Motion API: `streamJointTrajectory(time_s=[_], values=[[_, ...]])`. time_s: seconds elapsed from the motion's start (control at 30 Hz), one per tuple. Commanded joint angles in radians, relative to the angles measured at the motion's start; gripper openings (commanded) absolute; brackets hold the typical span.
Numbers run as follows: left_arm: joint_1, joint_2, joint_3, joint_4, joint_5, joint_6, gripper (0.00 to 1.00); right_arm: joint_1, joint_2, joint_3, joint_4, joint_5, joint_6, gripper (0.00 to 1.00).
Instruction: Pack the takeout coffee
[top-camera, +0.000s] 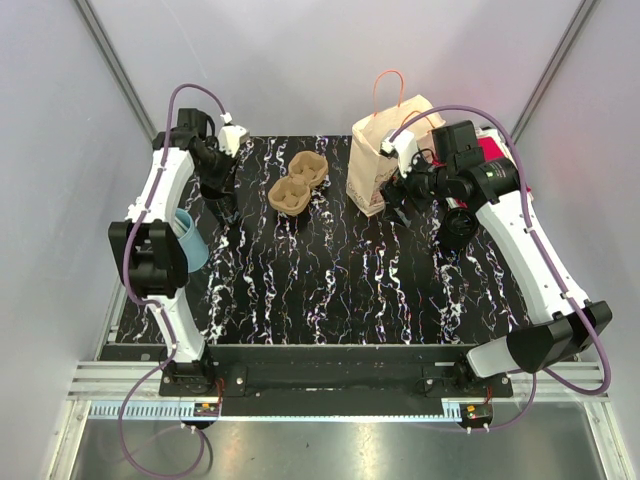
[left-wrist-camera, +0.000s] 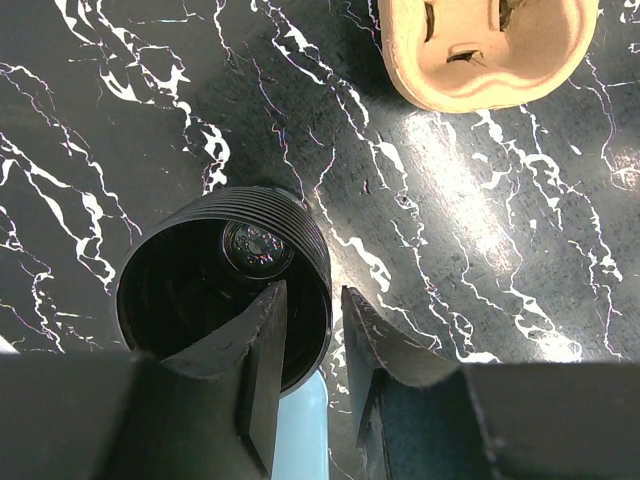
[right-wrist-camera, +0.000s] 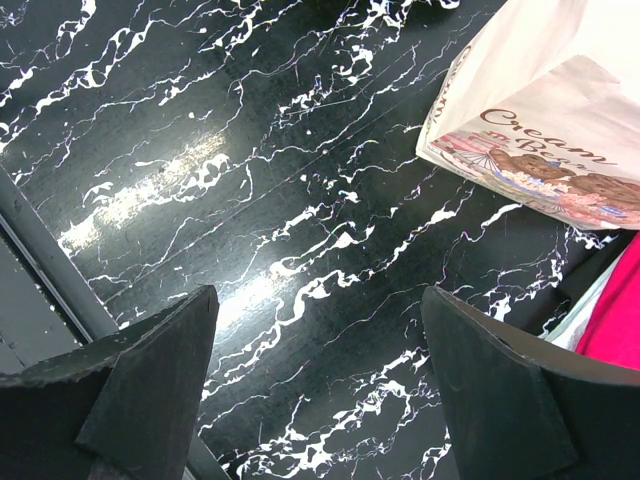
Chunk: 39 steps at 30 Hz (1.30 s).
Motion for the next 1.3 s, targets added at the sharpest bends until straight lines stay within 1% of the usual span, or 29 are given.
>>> streamJointTrajectory(time_s=[0.0,0.2,0.37,0.57,0.67,1.0,1.27], values=[[0.005,0.010,0.056,-0.019,0.016,0.016,0.32,-0.001,-0.039,-0.001,0.037,-0.014,0.014,0.88],[0.005,0.020,0.063,-0.033,0.021,0.022,0.32,0.001,-0.042,-0.004,0.040,-0.011,0.016,0.87],[0.005,0.036,0.071,-0.039,0.016,0.027,0.34,-0.001,-0.043,-0.009,0.044,-0.013,0.017,0.87],[0.005,0.040,0.075,-0.040,0.018,0.024,0.31,-0.001,-0.045,-0.009,0.044,-0.011,0.017,0.87],[0.005,0.040,0.080,-0.042,0.018,0.024,0.27,0.001,-0.043,-0.009,0.044,-0.013,0.017,0.87],[0.005,0.031,0.082,-0.040,0.022,0.022,0.26,-0.001,-0.046,-0.009,0.044,-0.013,0.017,0.87],[0.005,0.039,0.083,-0.043,0.016,0.020,0.12,0.001,-0.051,-0.009,0.045,-0.011,0.019,0.87]])
